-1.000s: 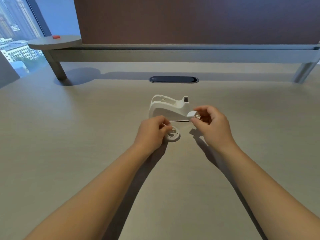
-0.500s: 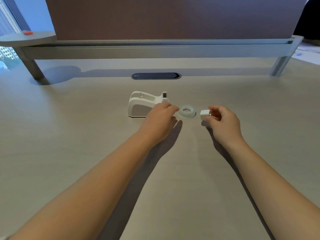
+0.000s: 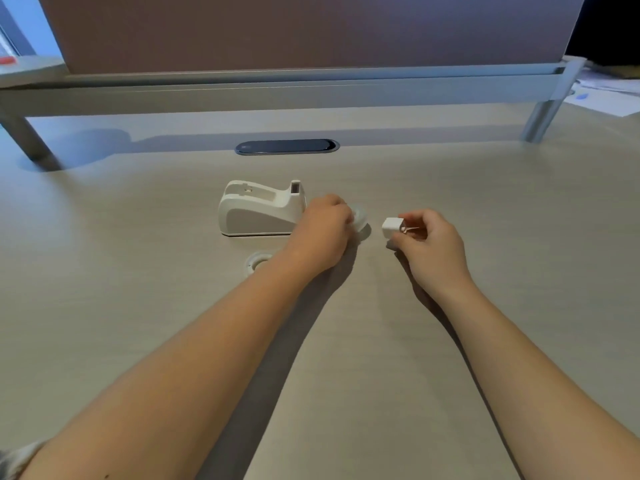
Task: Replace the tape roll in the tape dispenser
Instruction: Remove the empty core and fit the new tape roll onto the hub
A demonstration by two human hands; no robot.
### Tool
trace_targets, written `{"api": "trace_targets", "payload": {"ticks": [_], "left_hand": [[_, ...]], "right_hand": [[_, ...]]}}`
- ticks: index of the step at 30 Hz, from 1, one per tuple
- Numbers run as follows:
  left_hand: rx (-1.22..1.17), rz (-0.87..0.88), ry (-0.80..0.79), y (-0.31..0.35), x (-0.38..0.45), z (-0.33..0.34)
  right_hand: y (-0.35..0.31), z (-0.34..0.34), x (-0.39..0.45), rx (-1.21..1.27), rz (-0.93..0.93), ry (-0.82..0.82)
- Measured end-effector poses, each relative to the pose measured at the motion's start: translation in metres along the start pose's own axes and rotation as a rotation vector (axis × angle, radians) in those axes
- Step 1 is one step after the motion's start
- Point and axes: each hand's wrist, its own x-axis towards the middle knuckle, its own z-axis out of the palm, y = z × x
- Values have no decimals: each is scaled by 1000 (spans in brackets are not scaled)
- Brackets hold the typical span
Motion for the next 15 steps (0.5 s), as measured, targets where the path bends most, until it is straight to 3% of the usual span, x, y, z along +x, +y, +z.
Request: {"api": "trace_targets", "payload": {"ticks": [3,7,10,15], "left_hand": [[-550,-228,53,10,-22,-16],[-1369,-492,-7,7,-49,-33],[-1463,-503,-37,-10,-59,-40],[-1537,-496,11,-30,-66,-47]], "right_hand": [[-12,8,-5,114,-45,-39],[-30,25,-20,272,-67,-89],[-43,41,-28,322,-94,-111],[-56,66,-33,157,-259,-129]]}}
